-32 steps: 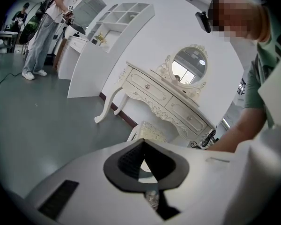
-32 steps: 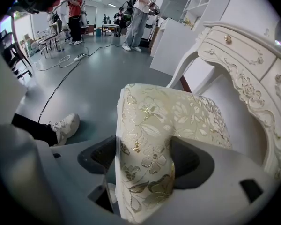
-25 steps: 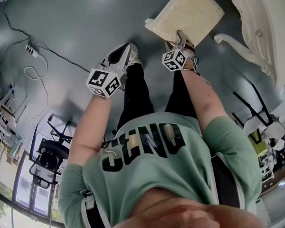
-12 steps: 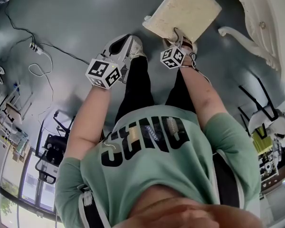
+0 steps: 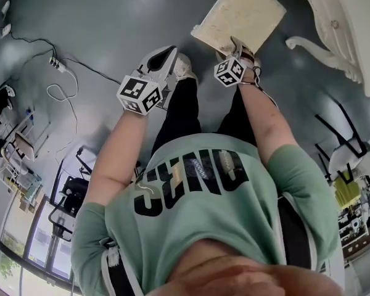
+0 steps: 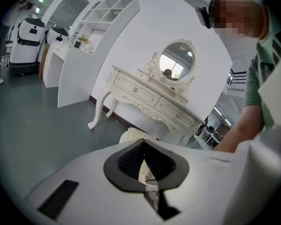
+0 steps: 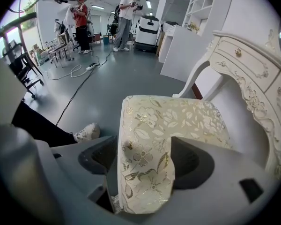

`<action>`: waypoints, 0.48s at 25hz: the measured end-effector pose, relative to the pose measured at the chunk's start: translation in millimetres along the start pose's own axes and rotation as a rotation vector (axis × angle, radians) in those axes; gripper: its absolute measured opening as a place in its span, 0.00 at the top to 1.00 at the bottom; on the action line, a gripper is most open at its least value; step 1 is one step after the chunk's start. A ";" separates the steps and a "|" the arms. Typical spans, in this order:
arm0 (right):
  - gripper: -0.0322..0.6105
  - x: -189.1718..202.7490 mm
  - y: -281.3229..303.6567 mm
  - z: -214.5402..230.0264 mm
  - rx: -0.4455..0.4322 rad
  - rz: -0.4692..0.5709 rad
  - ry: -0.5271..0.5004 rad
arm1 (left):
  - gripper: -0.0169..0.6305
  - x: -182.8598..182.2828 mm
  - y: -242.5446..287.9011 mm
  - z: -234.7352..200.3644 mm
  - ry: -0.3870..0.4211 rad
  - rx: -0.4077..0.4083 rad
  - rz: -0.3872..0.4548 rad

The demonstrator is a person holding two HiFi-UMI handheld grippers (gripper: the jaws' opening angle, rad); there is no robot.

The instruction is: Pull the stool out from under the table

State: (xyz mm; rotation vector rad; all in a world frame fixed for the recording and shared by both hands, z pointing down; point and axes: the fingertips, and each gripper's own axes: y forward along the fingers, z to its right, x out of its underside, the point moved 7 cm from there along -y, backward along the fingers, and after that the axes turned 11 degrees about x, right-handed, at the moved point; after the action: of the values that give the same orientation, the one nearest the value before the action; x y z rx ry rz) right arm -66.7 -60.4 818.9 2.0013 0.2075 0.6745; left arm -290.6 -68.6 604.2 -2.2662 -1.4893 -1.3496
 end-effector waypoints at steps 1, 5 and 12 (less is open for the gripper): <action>0.41 -4.0 -9.1 1.8 0.000 0.000 0.003 | 0.96 -7.5 -7.0 4.3 0.008 0.000 0.005; 0.41 -26.2 -51.1 20.0 0.009 0.013 0.025 | 0.96 -42.5 -34.3 25.3 0.044 0.002 0.038; 0.41 -58.6 -113.9 66.1 -0.001 0.072 0.044 | 0.96 -96.5 -62.3 65.8 0.108 -0.041 0.114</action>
State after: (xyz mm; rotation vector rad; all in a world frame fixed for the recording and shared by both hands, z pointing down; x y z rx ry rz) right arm -65.0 -76.5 675.7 2.0021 0.1615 0.7644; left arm -311.1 -68.4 473.4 -2.2258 -1.2908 -1.4557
